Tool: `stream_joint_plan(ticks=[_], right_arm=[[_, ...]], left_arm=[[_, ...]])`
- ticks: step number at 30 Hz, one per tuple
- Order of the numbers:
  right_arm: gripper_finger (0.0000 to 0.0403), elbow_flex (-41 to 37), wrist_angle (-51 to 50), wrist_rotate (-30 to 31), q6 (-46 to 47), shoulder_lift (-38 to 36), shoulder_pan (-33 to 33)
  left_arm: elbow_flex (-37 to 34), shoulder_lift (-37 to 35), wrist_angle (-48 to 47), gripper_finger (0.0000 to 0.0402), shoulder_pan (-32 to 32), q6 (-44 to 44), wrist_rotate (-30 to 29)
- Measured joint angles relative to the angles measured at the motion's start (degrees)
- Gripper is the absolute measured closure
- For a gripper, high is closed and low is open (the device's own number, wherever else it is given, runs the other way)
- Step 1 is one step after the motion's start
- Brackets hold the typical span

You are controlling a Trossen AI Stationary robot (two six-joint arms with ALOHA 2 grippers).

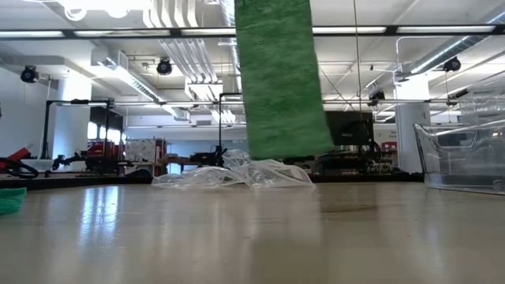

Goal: Roll bandage
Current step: Roll the green bandage

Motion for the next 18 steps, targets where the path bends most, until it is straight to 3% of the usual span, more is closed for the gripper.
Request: stream_joint_plan(ticks=[4, 10, 14, 18], right_arm=[[0.0378, -0.11, 0.74, -0.15, -6.06, 1.08, -0.04], [0.0372, -1.25, 3.91, -0.25, -13.73, 2.81, -0.07], [0.0377, -1.57, 4.68, -0.28, -17.08, 3.66, -0.07], [0.0374, -1.57, 4.88, -0.3, -18.9, 4.04, -0.03]], left_arm=[[0.14, -0.35, -1.82, 0.0195, 0.38, -8.61, 0.07], [1.76, -0.28, -6.49, 0.0119, 1.43, -14.13, 0.74], [3.7, -0.03, -10.28, 0.0096, 1.67, -13.69, 0.72], [5.43, 0.57, -13.41, 0.0099, 1.68, -13.36, 1.63]])
